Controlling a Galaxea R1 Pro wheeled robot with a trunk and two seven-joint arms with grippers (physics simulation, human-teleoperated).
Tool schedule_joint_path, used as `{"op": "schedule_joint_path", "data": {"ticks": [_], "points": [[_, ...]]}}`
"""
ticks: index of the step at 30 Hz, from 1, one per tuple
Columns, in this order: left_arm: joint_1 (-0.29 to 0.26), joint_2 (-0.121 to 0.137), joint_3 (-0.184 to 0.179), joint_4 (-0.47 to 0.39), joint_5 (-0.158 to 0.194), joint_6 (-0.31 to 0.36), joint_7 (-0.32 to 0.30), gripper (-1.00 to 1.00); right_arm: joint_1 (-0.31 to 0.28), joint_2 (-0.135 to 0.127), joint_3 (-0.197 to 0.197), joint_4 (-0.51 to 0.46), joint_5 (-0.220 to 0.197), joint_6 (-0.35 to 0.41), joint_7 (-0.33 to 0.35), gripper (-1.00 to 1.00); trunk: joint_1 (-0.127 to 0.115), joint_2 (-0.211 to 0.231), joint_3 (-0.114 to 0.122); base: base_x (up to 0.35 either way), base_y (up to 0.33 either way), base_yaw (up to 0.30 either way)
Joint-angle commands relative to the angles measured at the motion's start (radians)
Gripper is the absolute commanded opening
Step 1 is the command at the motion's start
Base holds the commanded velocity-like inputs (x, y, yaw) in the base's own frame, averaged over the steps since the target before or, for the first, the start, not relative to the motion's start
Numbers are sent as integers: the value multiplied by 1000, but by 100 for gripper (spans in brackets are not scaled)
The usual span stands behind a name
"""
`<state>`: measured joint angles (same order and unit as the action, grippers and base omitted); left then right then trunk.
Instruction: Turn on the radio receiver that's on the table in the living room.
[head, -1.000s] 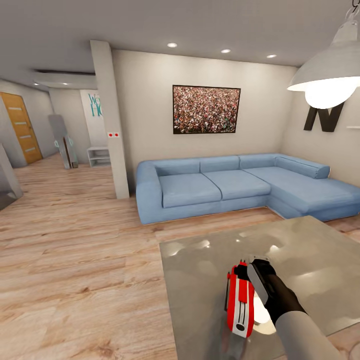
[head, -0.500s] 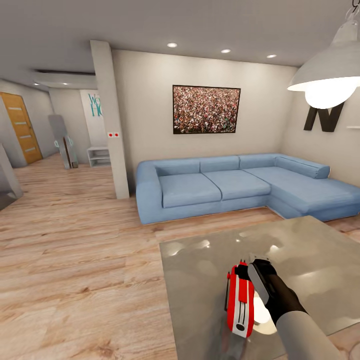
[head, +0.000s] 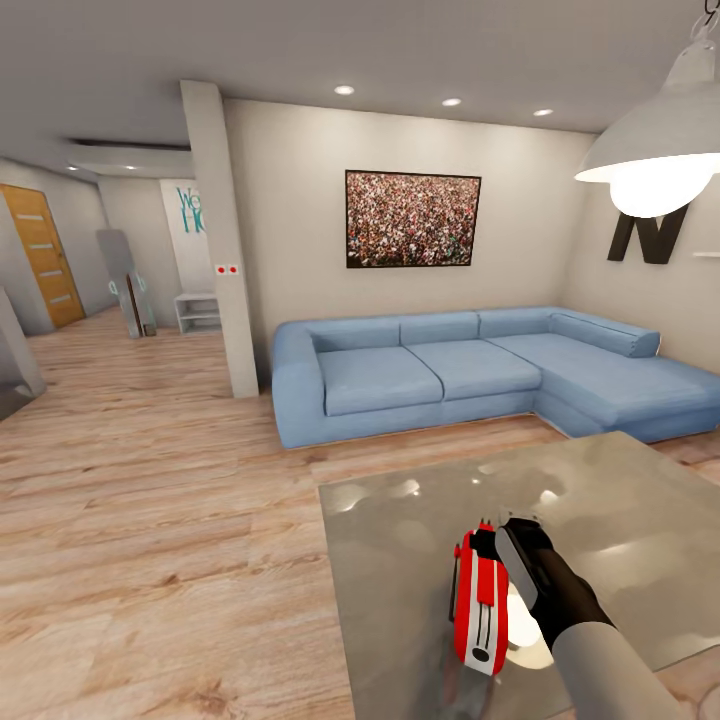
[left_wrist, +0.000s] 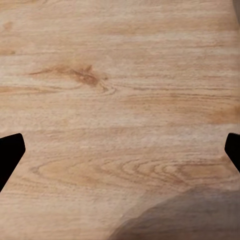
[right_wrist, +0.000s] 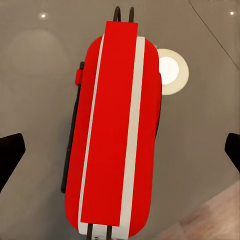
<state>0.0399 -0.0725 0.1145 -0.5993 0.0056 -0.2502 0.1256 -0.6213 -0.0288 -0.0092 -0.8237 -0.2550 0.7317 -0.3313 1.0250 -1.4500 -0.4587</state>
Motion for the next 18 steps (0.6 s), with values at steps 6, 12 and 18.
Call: {"op": "schedule_joint_path", "data": {"ticks": [6, 12, 18], "points": [[0, -3, 0, -3, 1, 0, 2, 100, 0, 1, 5, 0, 0, 0, 0, 100, 19, -35, -16, 0, 0, 0], [0, -5, 1, -3, 1, 0, 4, 100, 0, 1, 5, 0, -3, 0, 1, 100, 42, -77, -34, 0, 0, 0], [0, -6, 1, -3, 1, 0, 5, 100, 0, 1, 6, 0, -2, 0, 1, 100, 61, -112, -50, 0, 0, 0]]}}
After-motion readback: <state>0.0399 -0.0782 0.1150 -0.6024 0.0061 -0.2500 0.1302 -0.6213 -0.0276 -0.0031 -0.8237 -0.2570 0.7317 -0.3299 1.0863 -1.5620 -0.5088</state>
